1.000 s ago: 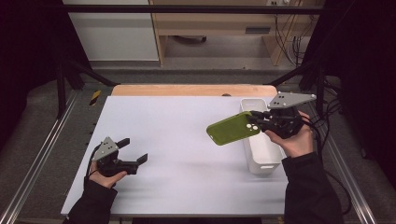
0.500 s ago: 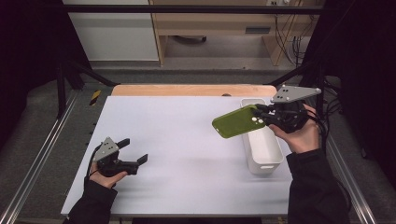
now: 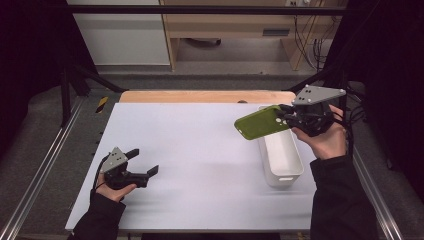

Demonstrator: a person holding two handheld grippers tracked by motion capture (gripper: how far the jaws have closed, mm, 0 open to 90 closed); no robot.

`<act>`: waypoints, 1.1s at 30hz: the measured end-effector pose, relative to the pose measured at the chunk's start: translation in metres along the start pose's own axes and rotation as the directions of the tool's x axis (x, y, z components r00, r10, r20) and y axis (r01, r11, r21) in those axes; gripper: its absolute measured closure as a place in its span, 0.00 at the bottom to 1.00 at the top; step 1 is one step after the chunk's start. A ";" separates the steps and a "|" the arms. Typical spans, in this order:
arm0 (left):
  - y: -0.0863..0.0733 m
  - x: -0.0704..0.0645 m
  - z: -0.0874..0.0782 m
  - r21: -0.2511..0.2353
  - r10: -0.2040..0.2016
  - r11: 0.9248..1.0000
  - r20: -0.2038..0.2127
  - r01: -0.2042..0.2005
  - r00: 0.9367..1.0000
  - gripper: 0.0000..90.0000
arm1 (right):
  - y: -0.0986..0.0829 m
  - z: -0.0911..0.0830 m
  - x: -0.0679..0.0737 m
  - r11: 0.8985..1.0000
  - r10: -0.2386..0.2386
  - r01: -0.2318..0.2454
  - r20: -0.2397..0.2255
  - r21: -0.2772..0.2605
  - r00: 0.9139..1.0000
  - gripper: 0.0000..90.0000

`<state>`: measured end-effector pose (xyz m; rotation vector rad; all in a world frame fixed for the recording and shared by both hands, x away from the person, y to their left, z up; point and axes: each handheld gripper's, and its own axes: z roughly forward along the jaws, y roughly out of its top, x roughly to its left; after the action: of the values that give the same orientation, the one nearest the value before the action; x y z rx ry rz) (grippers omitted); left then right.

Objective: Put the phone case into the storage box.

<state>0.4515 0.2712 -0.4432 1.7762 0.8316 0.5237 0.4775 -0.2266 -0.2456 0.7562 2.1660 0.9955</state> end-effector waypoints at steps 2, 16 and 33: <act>0.000 0.000 0.000 0.000 0.000 1.000 0.000 0.000 1.000 0.03 | 0.000 0.000 -0.002 1.000 -0.002 0.002 0.012 0.002 1.000 0.88; 0.000 0.000 0.000 0.000 0.002 1.000 0.003 -0.002 1.000 0.03 | 0.002 0.003 -0.011 0.999 -0.035 0.032 0.084 0.032 0.996 0.88; -0.001 0.000 0.002 0.009 0.008 1.000 0.008 -0.008 1.000 0.03 | 0.006 0.007 -0.024 0.993 -0.094 0.080 0.159 0.093 0.983 0.88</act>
<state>0.4524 0.2700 -0.4449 1.7899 0.8227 0.5185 0.4994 -0.2366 -0.2373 0.7494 2.0910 0.7727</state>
